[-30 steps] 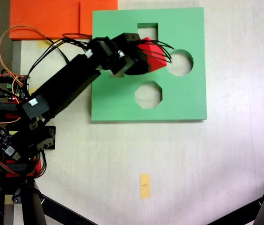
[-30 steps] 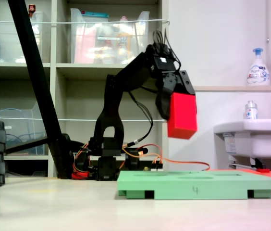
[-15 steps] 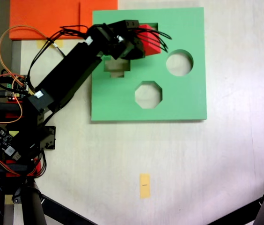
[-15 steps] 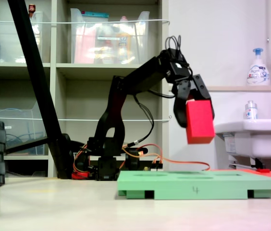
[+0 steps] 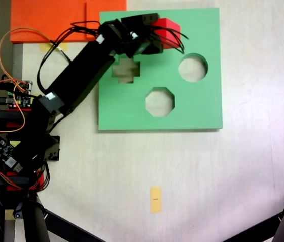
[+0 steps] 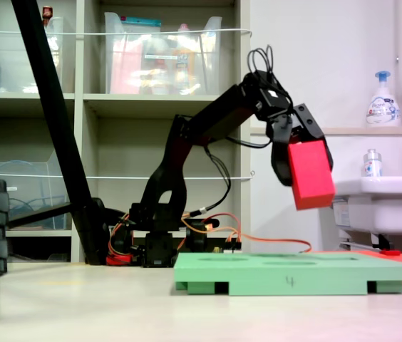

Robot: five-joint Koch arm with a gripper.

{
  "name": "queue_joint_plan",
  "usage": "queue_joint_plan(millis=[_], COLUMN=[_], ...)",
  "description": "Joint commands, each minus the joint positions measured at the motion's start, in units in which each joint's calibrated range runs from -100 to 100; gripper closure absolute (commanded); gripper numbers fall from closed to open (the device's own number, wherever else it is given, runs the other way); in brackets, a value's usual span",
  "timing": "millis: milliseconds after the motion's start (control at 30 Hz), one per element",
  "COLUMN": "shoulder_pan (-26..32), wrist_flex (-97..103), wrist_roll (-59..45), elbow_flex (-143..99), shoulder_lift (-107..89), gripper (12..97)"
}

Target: Put the square block into the corresponding hole

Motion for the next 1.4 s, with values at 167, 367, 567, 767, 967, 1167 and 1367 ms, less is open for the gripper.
queue_joint_plan(millis=[167,367,567,767,967,1167,1367], shoulder_pan=[1.61,2.83,3.22,3.27,3.27,3.27,3.61], wrist_flex=[7.22,7.22,7.51,7.42,7.61,9.63,11.27], wrist_roll=[2.83,3.32,3.66,3.91,5.08,5.71,5.71], elbow_flex=[4.02,4.02,3.92,3.92,3.82,3.82,3.82], shoulder_lift=[3.13,8.02,11.93,14.30,16.82,18.91,20.45], gripper=[80.8,80.7,80.8,80.7,80.7,80.7,80.5])
